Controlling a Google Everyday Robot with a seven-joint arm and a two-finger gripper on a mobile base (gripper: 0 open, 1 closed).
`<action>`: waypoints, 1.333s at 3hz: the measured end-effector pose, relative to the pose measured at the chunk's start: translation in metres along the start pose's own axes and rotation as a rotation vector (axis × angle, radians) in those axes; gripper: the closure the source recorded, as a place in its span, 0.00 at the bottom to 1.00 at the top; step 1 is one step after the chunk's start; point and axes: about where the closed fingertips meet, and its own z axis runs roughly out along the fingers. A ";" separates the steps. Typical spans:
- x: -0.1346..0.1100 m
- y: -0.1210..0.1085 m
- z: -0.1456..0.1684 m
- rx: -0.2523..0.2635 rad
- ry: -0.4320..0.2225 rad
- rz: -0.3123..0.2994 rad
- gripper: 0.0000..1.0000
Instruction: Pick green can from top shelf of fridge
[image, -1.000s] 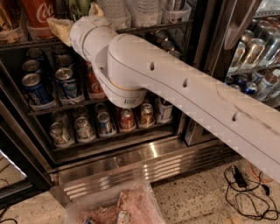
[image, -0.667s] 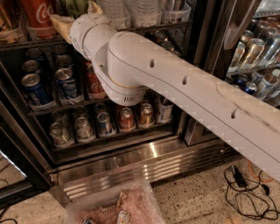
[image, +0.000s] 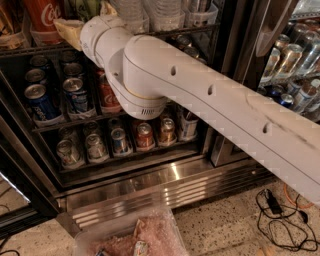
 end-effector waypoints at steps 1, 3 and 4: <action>0.002 -0.003 0.002 0.002 0.004 -0.002 0.27; 0.001 -0.012 0.006 0.013 0.004 -0.010 0.48; -0.001 -0.015 0.008 0.015 0.003 -0.014 0.46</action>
Offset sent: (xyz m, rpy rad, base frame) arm 0.0162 -0.0128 0.0027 -0.0123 -0.0049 -0.0234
